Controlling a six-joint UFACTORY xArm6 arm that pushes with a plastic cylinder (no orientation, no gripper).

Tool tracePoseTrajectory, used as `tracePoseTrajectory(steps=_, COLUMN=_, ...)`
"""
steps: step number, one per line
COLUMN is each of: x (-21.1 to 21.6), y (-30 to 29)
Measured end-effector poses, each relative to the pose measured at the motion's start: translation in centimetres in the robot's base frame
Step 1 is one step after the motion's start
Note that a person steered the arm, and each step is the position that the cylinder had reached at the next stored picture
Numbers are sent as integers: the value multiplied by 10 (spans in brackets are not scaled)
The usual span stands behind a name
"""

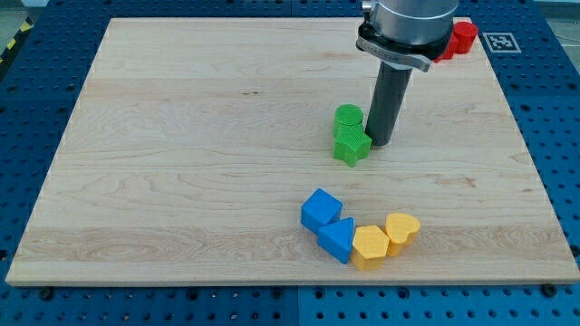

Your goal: Move green blocks towards a group of blocks

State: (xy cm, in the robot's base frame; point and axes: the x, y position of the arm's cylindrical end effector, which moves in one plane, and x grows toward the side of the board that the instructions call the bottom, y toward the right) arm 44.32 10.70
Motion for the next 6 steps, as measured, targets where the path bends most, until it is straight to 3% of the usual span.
tracePoseTrajectory(steps=2, x=-61, y=-39)
tracePoseTrajectory(steps=3, x=-53, y=-55)
tracePoseTrajectory(steps=5, x=17, y=-25)
tracePoseTrajectory(steps=6, x=19, y=-25)
